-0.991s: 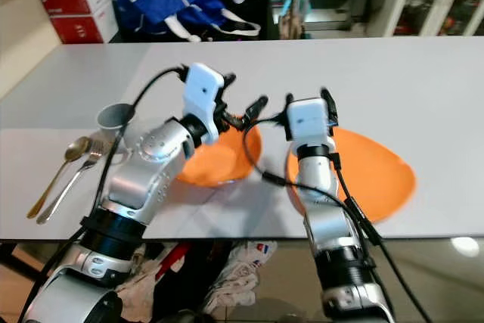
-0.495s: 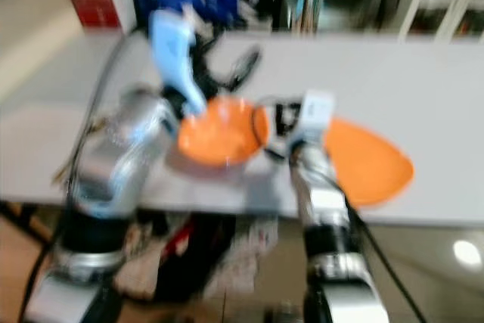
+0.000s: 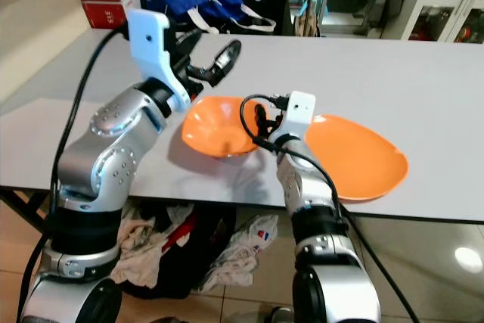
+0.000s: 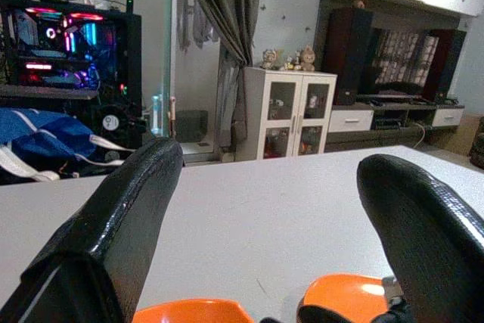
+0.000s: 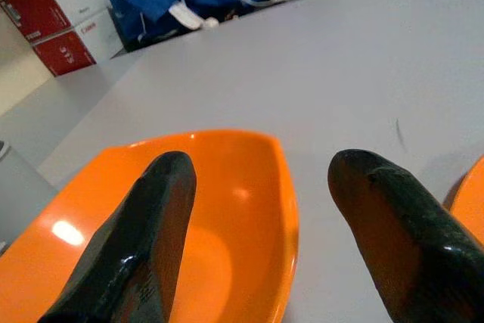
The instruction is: Setting the table
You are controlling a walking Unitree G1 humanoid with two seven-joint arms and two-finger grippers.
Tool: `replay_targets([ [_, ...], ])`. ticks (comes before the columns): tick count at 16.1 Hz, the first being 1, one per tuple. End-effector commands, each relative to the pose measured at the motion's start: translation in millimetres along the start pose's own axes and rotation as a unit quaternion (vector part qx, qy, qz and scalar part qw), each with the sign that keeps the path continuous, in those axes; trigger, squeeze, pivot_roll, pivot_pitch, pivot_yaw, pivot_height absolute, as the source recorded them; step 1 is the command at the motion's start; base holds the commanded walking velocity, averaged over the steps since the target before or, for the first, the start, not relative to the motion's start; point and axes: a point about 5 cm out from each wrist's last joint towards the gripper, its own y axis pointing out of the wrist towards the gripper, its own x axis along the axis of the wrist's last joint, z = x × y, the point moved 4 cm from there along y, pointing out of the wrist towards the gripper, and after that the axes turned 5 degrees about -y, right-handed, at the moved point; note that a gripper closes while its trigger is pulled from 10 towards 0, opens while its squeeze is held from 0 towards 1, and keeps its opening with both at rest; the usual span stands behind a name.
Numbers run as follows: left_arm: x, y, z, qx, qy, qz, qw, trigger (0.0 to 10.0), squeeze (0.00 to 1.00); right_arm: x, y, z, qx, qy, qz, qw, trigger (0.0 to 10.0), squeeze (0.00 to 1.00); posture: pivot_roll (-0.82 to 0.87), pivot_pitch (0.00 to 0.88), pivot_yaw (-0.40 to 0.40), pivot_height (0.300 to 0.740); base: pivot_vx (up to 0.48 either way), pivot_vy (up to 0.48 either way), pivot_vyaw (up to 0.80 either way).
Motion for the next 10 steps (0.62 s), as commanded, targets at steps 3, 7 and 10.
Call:
replay_targets([
  [3,13,0.4,3.1,0.008,-0.008,-0.011,1.000,10.0,0.00,-2,5.9,4.8,0.006,0.043,0.020,0.999,10.0,0.00,-0.01,0.000,0.041,0.728,0.000,0.000,0.00],
  [7,13,-0.6,3.5,0.012,-0.018,-0.008,1.000,10.0,0.00,-10,10.5,20.0,0.034,0.100,0.051,0.993,10.0,0.00,0.00,0.000,0.036,0.728,0.000,0.000,0.00],
  [10,-21,-24.0,19.4,0.023,-0.002,0.070,0.997,10.0,0.00,-14,12.4,35.7,0.052,0.111,0.062,0.991,10.0,0.00,0.00,0.000,0.038,0.728,0.000,0.000,0.00],
])
